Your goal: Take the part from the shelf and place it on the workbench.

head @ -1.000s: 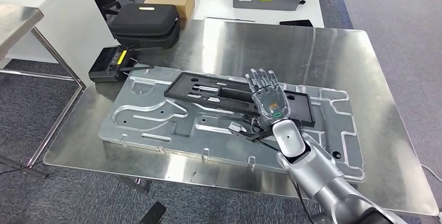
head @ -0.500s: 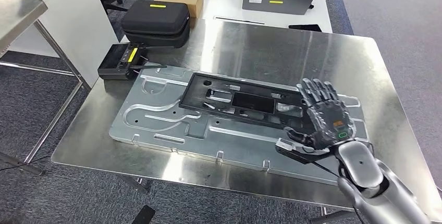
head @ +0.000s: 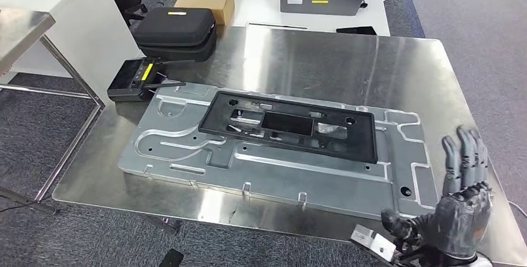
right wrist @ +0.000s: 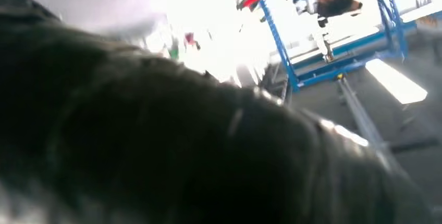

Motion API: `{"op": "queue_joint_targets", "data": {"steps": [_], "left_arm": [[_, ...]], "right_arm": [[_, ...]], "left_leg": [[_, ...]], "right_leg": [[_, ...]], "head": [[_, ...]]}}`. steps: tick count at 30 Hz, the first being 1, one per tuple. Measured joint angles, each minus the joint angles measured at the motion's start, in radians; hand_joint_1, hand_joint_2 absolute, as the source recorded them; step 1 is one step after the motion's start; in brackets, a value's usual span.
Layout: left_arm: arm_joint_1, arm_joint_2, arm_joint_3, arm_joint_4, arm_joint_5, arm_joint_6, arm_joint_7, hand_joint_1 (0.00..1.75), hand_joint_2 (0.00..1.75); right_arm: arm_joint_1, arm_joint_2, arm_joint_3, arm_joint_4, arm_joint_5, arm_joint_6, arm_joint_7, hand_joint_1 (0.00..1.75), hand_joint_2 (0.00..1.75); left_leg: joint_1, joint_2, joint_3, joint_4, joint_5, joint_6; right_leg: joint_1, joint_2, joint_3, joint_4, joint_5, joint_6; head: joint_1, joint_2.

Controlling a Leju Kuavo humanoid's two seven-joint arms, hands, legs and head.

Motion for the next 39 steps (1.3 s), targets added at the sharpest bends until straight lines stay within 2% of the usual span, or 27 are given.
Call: {"op": "queue_joint_targets", "data": {"steps": [2,3,4,6,8,10,12,14,16,17,18,19,20,22,23,24,27,28,30,31,32,33,34,35,36,38,39], "left_arm": [[0.003,0.0,0.0,0.0,-0.003,0.011,0.005,0.0,0.0],[0.005,0.0,0.0,0.0,-0.004,0.015,0.007,0.0,0.0],[0.006,0.0,0.0,0.0,-0.005,0.02,0.009,0.0,0.0],[0.006,0.0,0.0,0.0,-0.005,0.028,0.011,0.0,0.0],[0.004,0.0,0.0,0.0,-0.006,0.035,0.012,0.0,0.0],[0.005,0.0,0.0,0.0,-0.007,0.039,0.012,0.0,0.0],[0.007,0.0,0.0,0.0,-0.007,0.041,0.012,0.0,0.0],[0.006,0.0,0.001,0.0,-0.008,0.042,0.012,0.0,0.0],[0.006,-0.002,0.001,0.0,-0.008,0.042,0.012,0.0,0.0],[0.007,-0.002,0.001,0.0,-0.008,0.042,0.012,0.0,0.0],[0.008,-0.003,0.001,0.0,-0.008,0.042,0.012,0.0,0.0],[0.009,-0.003,0.001,0.0,-0.007,0.043,0.012,0.0,0.0],[0.009,-0.004,0.001,0.0,-0.007,0.043,0.012,0.0,0.0],[0.009,-0.005,0.002,0.0,-0.006,0.043,0.012,0.0,0.0],[0.009,-0.006,0.002,0.0,-0.006,0.044,0.012,0.0,0.0],[0.009,-0.006,0.003,0.0,-0.006,0.046,0.012,0.0,0.0],[0.013,-0.006,0.006,0.0,-0.005,0.049,0.012,0.0,0.0],[0.014,-0.006,0.006,0.0,-0.004,0.05,0.012,0.0,0.0],[0.015,-0.006,0.007,0.0,-0.003,0.051,0.012,0.0,0.0],[0.015,-0.006,0.008,0.0,-0.003,0.051,0.013,0.0,0.0],[0.015,-0.006,0.009,0.0,-0.002,0.051,0.013,0.0,0.0],[0.016,-0.006,0.01,0.0,-0.001,0.051,0.013,0.0,0.0],[0.016,-0.006,0.012,0.0,0.001,0.052,0.013,0.0,0.0],[0.016,-0.006,0.014,0.0,0.003,0.052,0.013,0.0,0.0],[0.016,-0.006,0.017,0.0,0.005,0.052,0.013,0.0,0.0],[0.014,-0.006,0.021,0.0,0.008,0.052,0.013,0.0,0.0],[0.013,-0.005,0.022,0.0,0.008,0.053,0.013,0.0,0.0]], "right_arm": [[0.021,0.078,-0.021,-0.01,-0.098,-0.002,-0.086,0.0,0.0],[0.03,0.111,-0.029,-0.013,-0.137,-0.003,-0.121,0.0,0.0],[0.039,0.142,-0.036,-0.015,-0.174,-0.004,-0.155,0.0,0.0],[0.051,0.195,-0.045,-0.021,-0.248,-0.005,-0.215,0.0,0.0],[0.06,0.238,-0.049,-0.031,-0.311,-0.006,-0.262,0.0,0.0],[0.068,0.272,-0.054,-0.04,-0.35,-0.007,-0.289,0.0,0.0],[0.074,0.296,-0.058,-0.049,-0.365,-0.007,-0.298,0.0,0.0],[0.078,0.313,-0.061,-0.055,-0.374,-0.007,-0.306,0.0,0.0],[0.082,0.325,-0.064,-0.057,-0.389,-0.007,-0.317,0.0,0.0],[0.086,0.33,-0.065,-0.057,-0.397,-0.007,-0.323,0.0,0.0],[0.089,0.335,-0.066,-0.057,-0.402,-0.007,-0.327,0.0,0.0],[0.092,0.34,-0.067,-0.057,-0.407,-0.007,-0.331,0.0,0.0],[0.094,0.345,-0.067,-0.058,-0.411,-0.007,-0.335,0.0,0.0],[0.096,0.355,-0.067,-0.061,-0.423,-0.007,-0.348,0.0,0.0],[0.1,0.362,-0.068,-0.063,-0.432,-0.007,-0.356,0.0,0.0],[0.104,0.367,-0.068,-0.064,-0.441,-0.007,-0.363,0.0,0.0],[0.116,0.385,-0.068,-0.065,-0.46,-0.008,-0.376,0.0,0.0],[0.12,0.391,-0.068,-0.065,-0.463,-0.007,-0.378,0.0,0.0],[0.127,0.401,-0.068,-0.063,-0.469,-0.007,-0.38,0.0,0.0],[0.131,0.405,-0.068,-0.062,-0.473,-0.007,-0.38,0.0,0.0],[0.134,0.408,-0.068,-0.059,-0.477,-0.007,-0.38,0.0,0.0],[0.138,0.412,-0.068,-0.056,-0.481,-0.007,-0.381,0.0,0.0],[0.142,0.417,-0.068,-0.053,-0.484,-0.007,-0.382,0.0,0.0],[0.145,0.421,-0.068,-0.05,-0.487,-0.007,-0.383,0.0,0.0],[0.148,0.425,-0.068,-0.047,-0.49,-0.007,-0.384,0.0,0.0],[0.153,0.432,-0.069,-0.042,-0.491,-0.007,-0.387,0.0,0.0],[0.155,0.436,-0.069,-0.039,-0.491,-0.007,-0.388,0.0,0.0]], "left_leg": [[0.001,0.0,-0.045,0.112,-0.047,-0.004],[0.001,0.0,-0.048,0.126,-0.046,-0.004],[0.001,0.0,-0.032,0.103,-0.027,-0.002],[-0.001,0.0,0.041,-0.029,0.032,0.008],[-0.007,0.001,0.094,-0.133,0.064,0.018],[-0.011,0.001,0.099,-0.152,0.07,0.022],[-0.007,0.003,0.098,-0.162,0.083,0.031],[-0.001,0.009,0.093,-0.174,0.099,0.043],[-0.001,0.013,0.08,-0.174,0.109,0.049],[-0.001,0.014,0.073,-0.172,0.113,0.049],[-0.001,0.015,0.066,-0.17,0.116,0.047],[0.0,0.016,0.059,-0.167,0.119,0.045],[0.001,0.016,0.053,-0.163,0.122,0.042],[0.001,0.016,0.042,-0.152,0.124,0.035],[0.0,0.015,0.039,-0.147,0.126,0.03],[-0.001,0.014,0.036,-0.145,0.129,0.024],[0.0,0.013,0.029,-0.143,0.135,0.003],[0.001,0.013,0.02,-0.127,0.116,-0.003],[0.003,0.012,-0.01,-0.046,0.039,-0.01],[0.003,0.012,-0.03,0.018,-0.008,-0.012],[0.003,0.012,-0.045,0.077,-0.039,-0.014],[0.003,0.012,-0.05,0.118,-0.054,-0.015],[0.003,0.012,-0.037,0.125,-0.047,-0.014],[0.002,0.012,-0.005,0.092,-0.024,-0.011],[0.001,0.012,0.044,0.028,0.004,-0.006],[-0.004,0.011,0.137,-0.114,0.032,0.006],[-0.007,0.01,0.161,-0.158,0.034,0.011]], "right_leg": [[0.002,-0.001,-0.003,0.001,0.002,-0.004],[0.002,-0.001,-0.004,0.002,0.003,-0.005],[0.003,0.0,-0.004,0.003,0.003,-0.005],[0.005,0.001,-0.004,0.006,0.005,-0.005],[0.008,0.002,-0.006,0.01,0.007,0.001],[0.008,0.002,-0.008,0.009,0.013,0.011],[0.008,0.002,-0.009,0.01,0.01,0.022],[0.007,0.003,-0.029,0.063,-0.042,0.032],[0.002,0.003,-0.071,0.181,-0.125,0.039],[-0.001,0.002,-0.087,0.235,-0.152,0.043],[-0.003,0.002,-0.089,0.262,-0.159,0.047],[-0.006,0.002,-0.074,0.253,-0.147,0.049],[-0.009,0.001,-0.039,0.206,-0.121,0.051],[-0.011,0.002,0.046,0.071,-0.077,0.049],[-0.009,0.002,0.071,0.026,-0.065,0.046],[-0.006,0.003,0.081,0.004,-0.063,0.04],[-0.004,0.004,0.069,-0.004,-0.05,0.018],[-0.006,0.003,0.062,-0.006,-0.042,0.008],[-0.007,0.0,0.046,-0.009,-0.027,-0.008],[-0.006,0.0,0.035,-0.008,-0.019,-0.012],[-0.004,-0.001,0.025,-0.007,-0.012,-0.013],[-0.002,-0.002,0.013,-0.005,-0.006,-0.013],[0.0,-0.002,0.003,-0.003,0.001,-0.013],[0.001,-0.002,-0.007,0.0,0.007,-0.012],[0.002,-0.001,-0.014,0.002,0.012,-0.01],[0.004,-0.001,-0.024,0.006,0.022,-0.003],[0.004,-0.001,-0.025,0.006,0.028,0.002]], "head": [[0.0,0.0],[0.0,0.0],[0.0,0.0],[0.0,0.0],[0.0,0.0],[0.0,0.0],[0.001,0.0],[0.002,0.0],[0.003,0.0],[0.003,0.0],[0.003,0.0],[0.003,0.0],[0.003,0.0],[0.003,0.0],[0.003,0.0],[0.003,0.0],[0.002,0.0],[0.002,0.0],[0.002,0.0],[0.002,0.0],[0.002,0.0],[0.002,0.0],[0.002,0.0],[0.002,0.0],[0.002,0.0],[0.002,0.0],[0.002,0.0]]}}
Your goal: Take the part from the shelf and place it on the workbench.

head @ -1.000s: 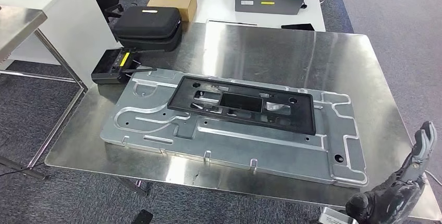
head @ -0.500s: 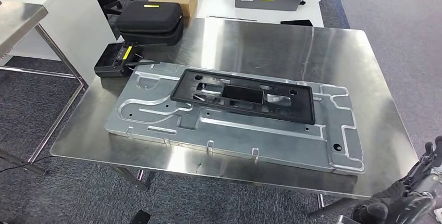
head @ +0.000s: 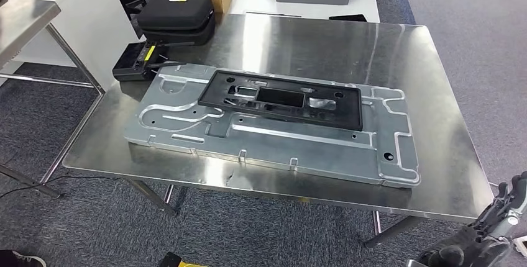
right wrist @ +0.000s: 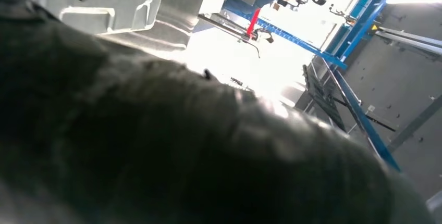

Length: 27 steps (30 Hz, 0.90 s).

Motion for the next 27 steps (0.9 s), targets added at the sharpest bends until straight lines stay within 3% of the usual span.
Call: {"op": "queue_joint_targets", "data": {"steps": [3,4,6,8,9,10,11,12,14,16,19,21,23,24,25,26,27], "left_arm": [[0.002,0.0,0.002,0.0,0.0,0.0,0.0,0.0,0.0],[0.002,0.0,0.003,0.0,0.0,0.0,0.0,0.0,0.0],[0.002,-0.001,0.003,0.0,0.0,0.0,0.001,0.0,0.0],[0.003,-0.001,0.003,0.0,-0.001,0.0,0.002,0.0,0.0],[0.004,-0.001,0.004,0.0,-0.001,0.0,0.003,0.0,0.0],[0.004,-0.001,0.004,0.0,-0.001,0.0,0.003,0.0,0.0],[0.004,-0.001,0.004,0.0,-0.001,0.0,0.003,0.0,0.0],[0.004,-0.001,0.004,0.0,-0.001,-0.001,0.003,0.0,0.0],[0.004,-0.001,0.005,0.0,0.0,-0.003,0.002,0.0,0.0],[0.003,-0.001,0.006,0.0,0.001,-0.003,0.001,0.0,0.0],[0.005,-0.001,0.008,0.0,0.002,-0.001,0.0,0.0,0.0],[0.006,-0.001,0.008,0.0,0.002,-0.001,0.0,0.0,0.0],[0.006,-0.001,0.008,0.0,0.002,-0.001,0.0,0.0,0.0],[0.006,-0.001,0.009,0.0,0.002,-0.001,0.0,0.0,0.0],[0.007,-0.001,0.009,0.0,0.003,-0.001,0.0,0.0,0.0],[0.007,-0.001,0.009,0.0,0.004,-0.001,0.0,0.0,0.0],[0.006,-0.001,0.009,0.0,0.005,-0.001,0.0,0.0,0.0]], "right_arm": [[0.005,0.006,-0.003,0.007,0.0,0.0,-0.002,0.0,0.0],[0.008,0.008,-0.005,0.008,-0.001,0.0,-0.004,0.0,0.0],[0.015,0.012,-0.013,0.012,-0.004,0.0,-0.011,0.0,0.0],[0.022,0.016,-0.02,0.016,-0.007,0.0,-0.019,0.0,0.0],[0.025,0.018,-0.023,0.018,-0.008,0.0,-0.024,0.0,0.0],[0.028,0.02,-0.025,0.02,-0.009,0.0,-0.027,0.0,0.0],[0.03,0.022,-0.027,0.022,-0.01,0.0,-0.029,0.0,0.0],[0.031,0.023,-0.028,0.023,-0.012,0.0,-0.031,0.0,0.0],[0.031,0.027,-0.029,0.023,-0.016,0.0,-0.033,0.0,0.0],[0.033,0.031,-0.031,0.025,-0.019,0.0,-0.036,0.0,0.0],[0.036,0.038,-0.032,0.028,-0.02,0.0,-0.042,0.0,0.0],[0.036,0.044,-0.032,0.029,-0.02,0.0,-0.045,0.0,0.0],[0.037,0.047,-0.032,0.031,-0.02,0.0,-0.046,0.0,0.0],[0.037,0.048,-0.032,0.032,-0.02,0.0,-0.046,0.0,0.0],[0.037,0.048,-0.032,0.034,-0.02,0.0,-0.046,0.0,0.0],[0.037,0.048,-0.032,0.035,-0.02,0.0,-0.046,0.0,0.0],[0.037,0.048,-0.032,0.037,-0.02,0.0,-0.046,0.0,0.0]], "left_leg": [[-0.002,0.002,-0.001,-0.029,0.013,0.011],[0.001,0.004,-0.006,-0.034,0.023,0.018],[0.006,0.008,-0.024,-0.042,0.046,0.031],[0.005,0.01,-0.048,-0.038,0.062,0.036],[0.004,0.011,-0.061,-0.034,0.069,0.035],[0.005,0.012,-0.073,-0.028,0.075,0.034],[0.005,0.012,-0.086,-0.022,0.079,0.032],[0.005,0.012,-0.098,-0.014,0.083,0.029],[0.004,0.011,-0.118,0.004,0.088,0.021],[0.002,0.011,-0.127,0.013,0.096,0.01],[0.004,0.008,-0.137,0.021,0.098,-0.01],[0.007,0.005,-0.16,0.078,0.038,-0.019],[0.008,0.004,-0.195,0.196,-0.051,-0.024],[0.008,0.004,-0.205,0.249,-0.076,-0.026],[0.008,0.005,-0.201,0.275,-0.079,-0.026],[0.008,0.004,-0.18,0.266,-0.063,-0.024],[0.007,0.004,-0.14,0.22,-0.037,-0.02]], "right_leg": [[-0.001,0.0,-0.003,-0.003,0.016,0.018],[-0.001,0.001,-0.008,0.003,0.005,0.024],[-0.003,0.003,-0.032,0.068,-0.067,0.032],[-0.005,0.003,-0.064,0.189,-0.155,0.039],[-0.006,0.003,-0.071,0.238,-0.174,0.042],[-0.007,0.003,-0.065,0.259,-0.169,0.045],[-0.008,0.002,-0.04,0.243,-0.148,0.046],[-0.011,0.002,0.003,0.19,-0.12,0.046],[-0.011,0.003,0.094,0.055,-0.1,0.042],[-0.006,0.003,0.128,-0.011,-0.11,0.032],[-0.006,0.002,0.112,-0.018,-0.093,0.007],[-0.008,0.0,0.094,-0.022,-0.075,-0.011],[-0.005,-0.002,0.073,-0.02,-0.06,-0.018],[-0.003,-0.002,0.062,-0.018,-0.053,-0.019],[-0.001,-0.002,0.05,-0.015,-0.046,-0.019],[0.0,-0.002,0.039,-0.012,-0.041,-0.018],[0.001,-0.002,0.031,-0.009,-0.036,-0.016]], "head": [[0.0,0.0],[0.0,0.0],[0.001,0.0],[0.001,0.0],[0.001,0.0],[0.001,0.0],[0.001,0.0],[0.001,0.0],[0.001,0.0],[0.001,0.0],[0.001,0.0],[0.001,0.0],[0.001,0.0],[0.001,0.0],[0.001,0.0],[0.001,0.0],[0.0,0.0]]}}
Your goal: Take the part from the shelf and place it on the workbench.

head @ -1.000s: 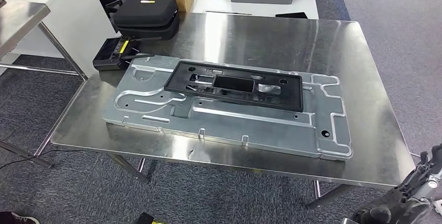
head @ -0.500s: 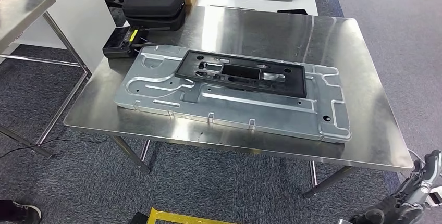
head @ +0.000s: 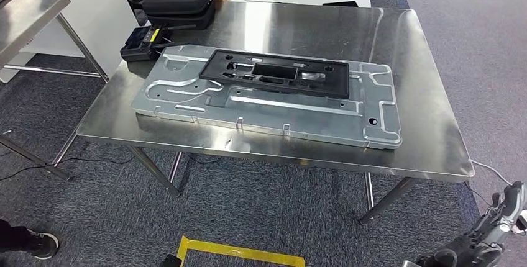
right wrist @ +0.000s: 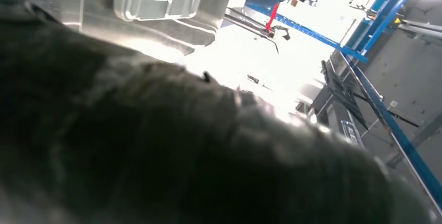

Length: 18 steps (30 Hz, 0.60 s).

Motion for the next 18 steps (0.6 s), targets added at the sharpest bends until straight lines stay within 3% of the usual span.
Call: {"op": "queue_joint_targets", "data": {"steps": [2,3,4,7,9,11,12,13,14,15,16,18], "left_arm": [[-0.002,0.0,0.0,0.0,0.001,0.0,-0.001,0.0,0.0],[-0.003,0.001,0.001,0.0,0.001,0.001,-0.002,0.0,0.0],[-0.004,0.001,0.001,0.0,0.002,0.001,-0.002,0.0,0.0],[-0.002,0.001,0.002,0.0,0.002,0.002,-0.003,0.0,0.0],[-0.003,0.0,0.004,0.0,0.002,0.002,-0.003,0.0,0.0],[-0.003,0.0,0.007,0.0,0.002,0.002,-0.003,0.0,0.0],[-0.003,0.0,0.008,0.0,0.002,0.002,-0.003,0.0,0.0],[-0.002,0.0,0.009,0.0,0.002,0.002,-0.003,0.0,0.0],[-0.002,0.0,0.01,0.0,0.002,0.002,-0.003,0.0,0.0],[-0.002,-0.001,0.011,0.0,0.002,0.002,-0.003,0.0,0.0],[-0.002,-0.001,0.012,0.0,0.002,0.002,-0.003,0.0,0.0],[-0.003,-0.002,0.014,0.0,0.003,0.003,-0.004,0.0,0.0]], "right_arm": [[0.0,0.0,0.0,0.001,0.0,0.0,0.0,0.0,0.0],[-0.001,0.0,0.0,0.002,0.0,0.0,0.0,0.0,0.0],[-0.001,0.0,0.0,0.002,0.0,0.0,0.0,0.0,0.0],[-0.001,0.001,0.0,0.004,0.0,0.0,0.0,0.0,0.0],[-0.001,0.001,0.0,0.006,0.0,0.0,0.0,0.0,0.0],[-0.001,0.001,-0.001,0.008,0.0,0.0,0.0,0.0,0.0],[-0.001,0.001,-0.001,0.01,0.0,0.0,0.001,0.0,0.0],[-0.001,0.001,-0.002,0.011,0.001,0.0,0.001,0.0,0.0],[-0.001,0.001,-0.002,0.013,0.001,0.0,0.001,0.0,0.0],[-0.001,0.001,-0.002,0.014,0.001,0.0,0.002,0.0,0.0],[-0.001,0.001,-0.002,0.016,0.003,0.0,0.004,0.0,0.0],[-0.002,0.001,-0.002,0.019,0.017,0.0,0.009,0.0,0.0]], "left_leg": [[-0.005,-0.001,0.098,-0.143,0.034,0.015],[-0.008,-0.001,0.133,-0.199,0.038,0.021],[-0.011,-0.001,0.149,-0.232,0.036,0.025],[-0.011,0.001,0.143,-0.255,0.052,0.037],[-0.005,0.005,0.13,-0.265,0.072,0.052],[-0.005,0.008,0.11,-0.264,0.087,0.061],[-0.005,0.009,0.1,-0.261,0.093,0.061],[-0.005,0.01,0.089,-0.256,0.099,0.06],[-0.004,0.01,0.079,-0.25,0.103,0.058],[-0.004,0.01,0.068,-0.242,0.107,0.056],[-0.003,0.009,0.058,-0.233,0.109,0.054],[-0.004,0.008,0.04,-0.214,0.111,0.045]], "right_leg": [[0.003,0.0,-0.01,0.005,0.01,0.005],[0.003,-0.001,-0.013,0.006,0.016,0.01],[0.003,-0.001,-0.015,0.006,0.022,0.016],[0.001,-0.002,-0.019,0.004,0.031,0.034],[0.001,0.001,-0.037,0.049,-0.018,0.044],[-0.003,0.002,-0.073,0.162,-0.108,0.052],[-0.006,0.002,-0.087,0.219,-0.137,0.056],[-0.008,0.002,-0.09,0.255,-0.145,0.059],[-0.011,0.002,-0.077,0.257,-0.131,0.062],[-0.014,0.002,-0.045,0.22,-0.105,0.064],[-0.017,0.002,0.001,0.154,-0.08,0.065],[-0.015,0.002,0.074,0.035,-0.063,0.061]], "head": [[0.0,0.0],[0.0,0.0],[0.0,0.0],[0.001,0.0],[0.001,0.0],[0.001,0.0],[0.001,0.0],[0.001,0.0],[0.001,0.0],[0.001,0.0],[0.001,0.0],[0.001,0.0]]}}
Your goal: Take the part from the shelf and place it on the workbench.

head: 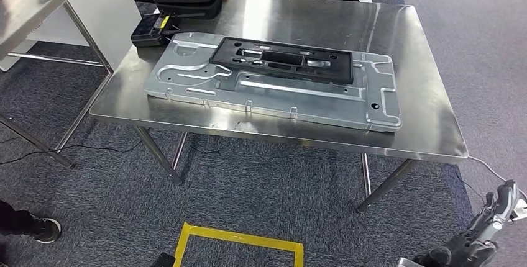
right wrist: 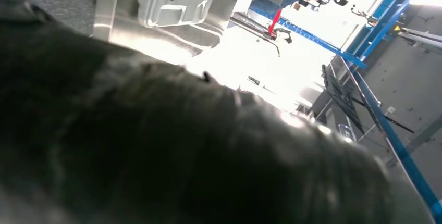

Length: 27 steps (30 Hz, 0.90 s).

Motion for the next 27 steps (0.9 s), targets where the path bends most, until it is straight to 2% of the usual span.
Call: {"op": "queue_joint_targets", "data": {"steps": [1,3,4,5,6,7,9,10,11,12,13,15,16,17,19,20,21,22,24,25,26,27], "left_arm": [[0.0,0.0,0.001,0.0,0.0,0.0,-0.001,0.0,0.0],[0.0,0.0,0.003,0.0,0.0,0.001,-0.003,0.0,0.0],[0.001,0.0,0.004,0.0,0.0,0.001,-0.003,0.0,0.0],[0.002,0.0,0.004,0.0,0.0,0.001,-0.003,0.0,0.0],[0.002,0.0,0.004,0.0,0.0,0.001,-0.004,0.0,0.0],[0.002,0.0,0.004,0.0,0.0,0.001,-0.004,0.0,0.0],[0.002,0.0,0.004,0.0,0.0,0.001,-0.004,0.0,0.0],[0.003,0.0,0.004,0.0,0.0,0.001,-0.004,0.0,0.0],[0.003,0.0,0.004,0.0,0.0,0.001,-0.004,0.0,0.0],[0.003,0.0,0.004,0.0,0.0,0.001,-0.004,0.0,0.0],[0.002,0.0,0.004,0.0,0.0,0.001,-0.004,0.0,0.0],[0.0,0.0,0.005,0.0,0.0,0.001,-0.004,0.0,0.0],[-0.001,0.001,0.005,0.0,0.0,0.001,-0.004,0.0,0.0],[-0.001,0.001,0.005,0.0,0.0,0.001,-0.005,0.0,0.0],[0.001,0.001,0.005,0.0,0.0,0.001,-0.005,0.0,0.0],[0.002,0.0,0.005,0.0,0.0,0.001,-0.005,0.0,0.0],[0.002,0.0,0.006,0.0,0.0,0.001,-0.005,0.0,0.0],[0.001,0.0,0.006,0.0,0.0,0.001,-0.005,0.0,0.0],[0.0,-0.001,0.006,0.0,-0.001,0.001,-0.004,0.0,0.0],[0.001,-0.001,0.007,0.0,-0.001,0.001,-0.004,0.0,0.0],[0.001,-0.001,0.007,0.0,-0.001,0.001,-0.004,0.0,0.0],[0.001,-0.001,0.007,0.0,-0.001,0.001,-0.004,0.0,0.0]], "right_arm": [[0.0,0.001,-0.001,0.002,0.01,0.0,0.002,0.0,0.0],[0.001,0.004,-0.003,0.007,0.025,0.0,0.003,0.0,0.0],[0.001,0.006,-0.003,0.01,0.027,0.0,0.003,0.0,0.0],[0.0,0.008,-0.003,0.012,0.026,0.0,0.002,0.0,0.0],[0.0,0.011,-0.003,0.014,0.025,0.0,0.002,0.0,0.0],[0.0,0.014,-0.003,0.015,0.025,0.0,0.001,0.0,0.0],[0.0,0.017,-0.003,0.019,0.024,0.0,0.0,0.0,0.0],[0.0,0.018,-0.003,0.021,0.024,0.0,-0.001,0.0,0.0],[0.0,0.018,-0.003,0.022,0.024,0.0,-0.001,0.0,0.0],[0.0,0.019,-0.003,0.024,0.024,0.0,-0.001,0.0,0.0],[0.0,0.019,-0.003,0.025,0.024,0.0,-0.002,0.0,0.0],[0.0,0.021,-0.003,0.025,0.024,0.0,-0.003,0.0,0.0],[0.0,0.022,-0.003,0.025,0.024,0.0,-0.003,0.0,0.0],[0.0,0.022,-0.003,0.025,0.024,0.0,-0.004,0.0,0.0],[0.0,0.023,-0.003,0.025,0.024,0.0,-0.005,0.0,0.0],[0.0,0.023,-0.004,0.025,0.024,0.0,-0.006,0.0,0.0],[0.0,0.023,-0.004,0.025,0.024,0.0,-0.006,0.0,0.0],[0.001,0.023,-0.005,0.025,0.023,0.0,-0.006,0.0,0.0],[0.001,0.023,-0.006,0.026,0.022,0.0,-0.006,0.0,0.0],[0.001,0.023,-0.007,0.027,0.021,0.0,-0.006,0.0,0.0],[0.001,0.023,-0.007,0.029,0.02,0.0,-0.006,0.0,0.0],[0.001,0.023,-0.008,0.031,0.018,0.0,-0.006,0.0,0.0]], "left_leg": [[-0.001,0.0,-0.006,0.007,0.002,-0.006],[-0.002,-0.001,-0.013,0.01,0.011,-0.02],[-0.001,-0.002,-0.017,0.013,0.009,-0.027],[0.001,-0.004,-0.025,0.025,-0.005,-0.033],[0.002,-0.005,-0.038,0.054,-0.034,-0.038],[0.004,-0.006,-0.056,0.102,-0.076,-0.042],[0.005,-0.006,-0.097,0.228,-0.154,-0.047],[0.005,-0.006,-0.104,0.271,-0.169,-0.048],[0.005,-0.006,-0.093,0.282,-0.163,-0.047],[0.005,-0.007,-0.064,0.253,-0.14,-0.044],[0.004,-0.007,-0.016,0.189,-0.111,-0.04],[0.001,-0.007,0.078,0.042,-0.082,-0.029],[-0.002,-0.008,0.106,-0.005,-0.078,-0.025],[-0.005,-0.008,0.114,-0.027,-0.08,-0.021],[-0.008,-0.008,0.106,-0.032,-0.07,-0.012],[-0.006,-0.006,0.101,-0.035,-0.061,-0.006],[-0.004,-0.005,0.094,-0.04,-0.051,0.002],[-0.002,-0.003,0.084,-0.043,-0.04,0.009],[-0.003,0.0,0.059,-0.042,-0.021,0.02],[-0.004,0.0,0.046,-0.04,-0.013,0.022],[-0.005,0.001,0.034,-0.037,-0.005,0.022],[-0.006,0.001,0.02,-0.032,0.002,0.021]], "right_leg": [[0.003,0.001,0.013,-0.029,-0.004,-0.004],[0.006,0.002,0.005,-0.035,-0.001,-0.017],[0.005,0.001,0.0,-0.038,0.005,-0.026],[0.003,0.0,-0.007,-0.04,0.012,-0.036],[0.001,-0.002,-0.016,-0.042,0.02,-0.046],[0.001,-0.003,-0.025,-0.042,0.028,-0.053],[0.003,-0.004,-0.048,-0.04,0.045,-0.057],[0.005,-0.004,-0.06,-0.039,0.052,-0.057],[0.006,-0.004,-0.071,-0.037,0.06,-0.056],[0.007,-0.003,-0.08,-0.035,0.066,-0.055],[0.008,-0.003,-0.087,-0.033,0.071,-0.053],[0.01,-0.003,-0.095,-0.03,0.082,-0.045],[0.011,-0.003,-0.097,-0.031,0.089,-0.04],[0.011,-0.004,-0.098,-0.031,0.095,-0.034],[0.01,-0.004,-0.1,-0.035,0.109,-0.021],[0.01,-0.003,-0.103,-0.033,0.108,-0.016],[0.009,-0.001,-0.11,-0.02,0.092,-0.011],[0.009,0.001,-0.123,0.012,0.059,-0.007],[0.008,0.002,-0.161,0.128,-0.035,-0.001],[0.008,0.002,-0.176,0.188,-0.069,0.002],[0.008,0.002,-0.179,0.226,-0.081,0.003],[0.008,0.002,-0.164,0.231,-0.071,0.003]], "head": [[0.0,0.0],[0.0,0.0],[0.0,0.0],[-0.001,0.0],[-0.001,0.0],[-0.001,0.0],[-0.001,0.0],[-0.001,0.0],[-0.001,0.0],[-0.001,0.0],[-0.001,0.0],[-0.001,0.0],[0.0,0.0],[0.0,0.0],[0.0,0.0],[0.0,0.0],[0.0,0.0],[0.001,0.0],[0.001,0.0],[0.001,0.0],[0.001,0.0],[0.001,0.0]]}}
